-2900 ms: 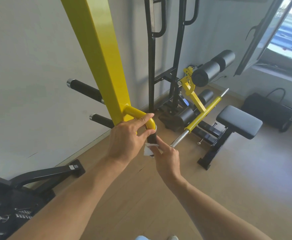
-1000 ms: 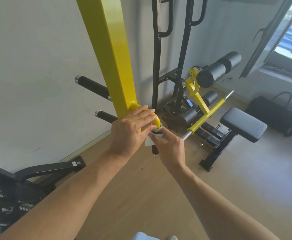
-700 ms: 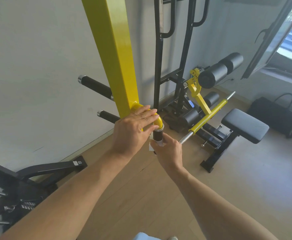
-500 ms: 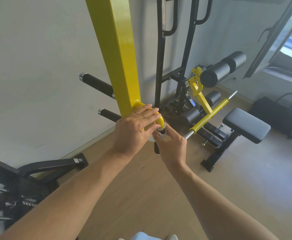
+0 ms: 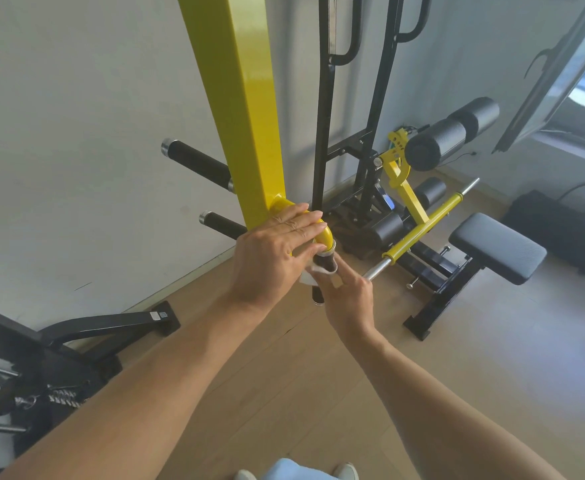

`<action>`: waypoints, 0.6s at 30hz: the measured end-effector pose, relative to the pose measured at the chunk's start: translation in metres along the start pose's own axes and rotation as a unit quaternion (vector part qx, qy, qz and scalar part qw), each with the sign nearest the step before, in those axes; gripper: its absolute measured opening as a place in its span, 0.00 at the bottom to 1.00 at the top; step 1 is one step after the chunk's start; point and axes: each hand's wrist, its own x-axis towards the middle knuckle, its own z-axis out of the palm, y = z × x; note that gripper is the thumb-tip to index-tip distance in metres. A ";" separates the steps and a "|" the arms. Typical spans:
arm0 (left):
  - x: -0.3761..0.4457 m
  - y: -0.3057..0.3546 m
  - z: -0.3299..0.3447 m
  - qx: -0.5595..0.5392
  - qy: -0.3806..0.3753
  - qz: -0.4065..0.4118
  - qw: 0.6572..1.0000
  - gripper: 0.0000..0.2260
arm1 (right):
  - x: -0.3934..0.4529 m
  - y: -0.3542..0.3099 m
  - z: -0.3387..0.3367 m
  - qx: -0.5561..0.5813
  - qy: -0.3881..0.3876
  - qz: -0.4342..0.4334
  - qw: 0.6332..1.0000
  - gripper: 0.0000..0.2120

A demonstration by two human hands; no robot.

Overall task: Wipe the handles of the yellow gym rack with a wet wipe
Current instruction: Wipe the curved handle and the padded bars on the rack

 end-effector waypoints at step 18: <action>0.005 0.001 0.005 -0.007 -0.005 -0.008 1.000 0.16 | 0.003 0.017 -0.014 -0.088 -0.055 -0.025 0.994 0.18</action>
